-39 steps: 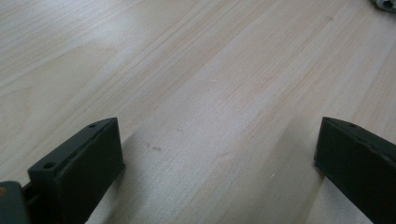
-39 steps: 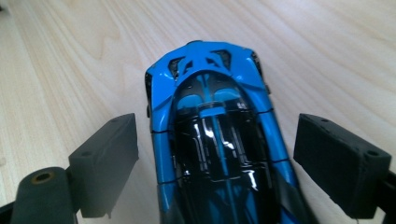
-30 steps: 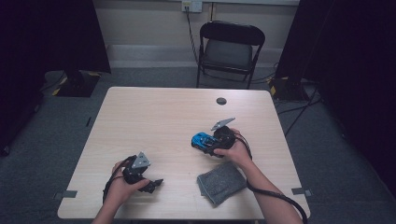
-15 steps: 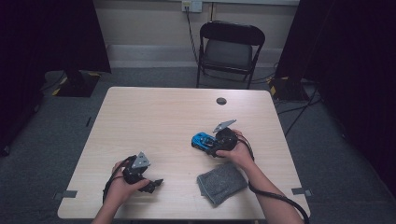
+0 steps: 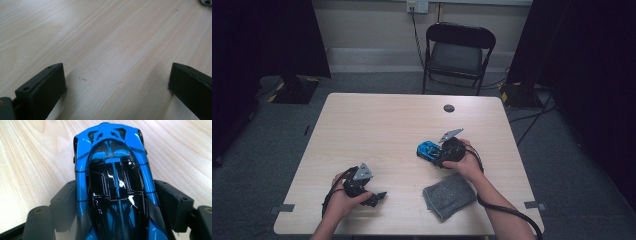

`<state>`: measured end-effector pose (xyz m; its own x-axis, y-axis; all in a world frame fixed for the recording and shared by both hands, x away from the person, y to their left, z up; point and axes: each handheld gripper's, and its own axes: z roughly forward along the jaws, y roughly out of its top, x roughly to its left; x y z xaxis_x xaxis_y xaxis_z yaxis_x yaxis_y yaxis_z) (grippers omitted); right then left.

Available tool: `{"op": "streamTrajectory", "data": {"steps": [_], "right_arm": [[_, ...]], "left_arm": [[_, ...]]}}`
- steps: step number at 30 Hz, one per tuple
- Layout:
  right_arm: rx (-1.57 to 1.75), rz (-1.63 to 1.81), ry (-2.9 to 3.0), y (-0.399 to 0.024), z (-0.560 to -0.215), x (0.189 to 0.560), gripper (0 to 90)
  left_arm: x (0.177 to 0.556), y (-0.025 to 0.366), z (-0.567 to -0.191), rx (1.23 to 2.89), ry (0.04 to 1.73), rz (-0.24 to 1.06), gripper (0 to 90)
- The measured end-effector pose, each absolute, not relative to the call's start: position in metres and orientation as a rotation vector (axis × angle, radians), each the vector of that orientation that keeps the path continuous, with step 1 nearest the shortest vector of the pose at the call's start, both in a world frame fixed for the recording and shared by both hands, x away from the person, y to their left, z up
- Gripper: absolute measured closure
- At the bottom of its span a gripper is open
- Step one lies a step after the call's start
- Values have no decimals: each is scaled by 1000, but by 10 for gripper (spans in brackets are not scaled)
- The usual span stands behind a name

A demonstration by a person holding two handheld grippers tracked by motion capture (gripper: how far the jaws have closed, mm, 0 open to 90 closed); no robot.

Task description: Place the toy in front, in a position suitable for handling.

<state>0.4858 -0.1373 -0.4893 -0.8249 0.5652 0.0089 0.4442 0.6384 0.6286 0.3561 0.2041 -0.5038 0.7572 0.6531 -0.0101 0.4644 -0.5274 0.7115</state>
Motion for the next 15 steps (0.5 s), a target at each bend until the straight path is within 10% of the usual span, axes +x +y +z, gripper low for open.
{"op": "streamTrajectory", "data": {"steps": [15], "right_arm": [[900,926,2681,-143,-484,485,257]], "left_arm": [[356,204,-504,2225,832,334,5]]}}
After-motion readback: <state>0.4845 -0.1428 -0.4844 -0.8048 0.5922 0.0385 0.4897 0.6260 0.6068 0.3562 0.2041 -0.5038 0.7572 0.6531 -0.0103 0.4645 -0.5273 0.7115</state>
